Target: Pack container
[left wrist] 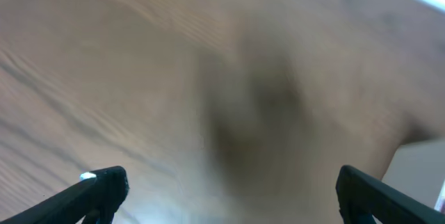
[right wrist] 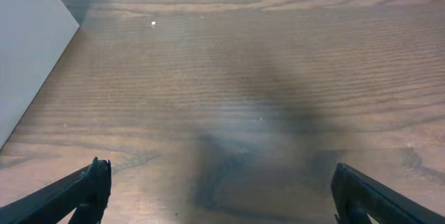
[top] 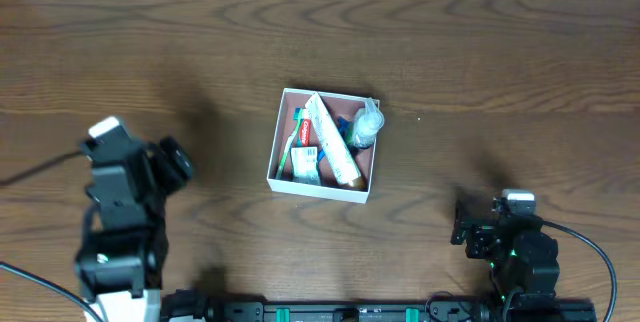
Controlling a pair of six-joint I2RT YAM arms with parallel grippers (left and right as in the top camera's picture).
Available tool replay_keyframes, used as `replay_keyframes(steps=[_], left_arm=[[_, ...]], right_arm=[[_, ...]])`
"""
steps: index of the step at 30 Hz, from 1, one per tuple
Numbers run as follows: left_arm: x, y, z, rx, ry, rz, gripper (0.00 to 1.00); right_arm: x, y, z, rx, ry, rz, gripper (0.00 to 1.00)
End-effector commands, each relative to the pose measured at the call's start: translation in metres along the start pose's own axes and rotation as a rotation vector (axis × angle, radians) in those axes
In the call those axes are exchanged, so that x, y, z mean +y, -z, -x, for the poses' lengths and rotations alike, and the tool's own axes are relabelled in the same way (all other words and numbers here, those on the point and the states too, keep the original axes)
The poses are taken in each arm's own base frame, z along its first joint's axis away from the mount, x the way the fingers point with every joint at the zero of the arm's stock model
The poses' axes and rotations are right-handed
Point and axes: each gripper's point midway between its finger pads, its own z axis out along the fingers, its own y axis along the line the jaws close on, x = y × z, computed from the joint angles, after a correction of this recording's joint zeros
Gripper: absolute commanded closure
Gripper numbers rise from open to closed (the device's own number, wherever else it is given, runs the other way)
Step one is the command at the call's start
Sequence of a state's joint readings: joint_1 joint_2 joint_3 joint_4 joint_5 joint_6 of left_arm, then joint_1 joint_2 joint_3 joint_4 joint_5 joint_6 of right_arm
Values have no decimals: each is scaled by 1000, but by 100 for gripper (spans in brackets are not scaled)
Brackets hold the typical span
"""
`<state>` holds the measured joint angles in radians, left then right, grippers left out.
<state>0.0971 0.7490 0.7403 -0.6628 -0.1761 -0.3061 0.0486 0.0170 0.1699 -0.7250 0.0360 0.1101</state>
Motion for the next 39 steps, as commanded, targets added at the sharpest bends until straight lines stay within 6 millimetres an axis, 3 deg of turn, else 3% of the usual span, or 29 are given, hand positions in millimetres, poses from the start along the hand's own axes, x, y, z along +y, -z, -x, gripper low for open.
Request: replay_keyframes(steps=[1,7,20,39], left_arm=[[5,-5,-27,9,-17,-24,2],[17,-10,-63,-6,-38,-29,2],[32,-28,-111,-12,-64,-32,2],[40,-45,-143,32,-74,-16,2]], right_arm=[[-1,0,-1,0,-5,-4,1],[-1,0,-1,0,-5,-4,1],[-1,0,-1,0,-5,-4,1],[-1,0,-1,0,-5,-4,1]])
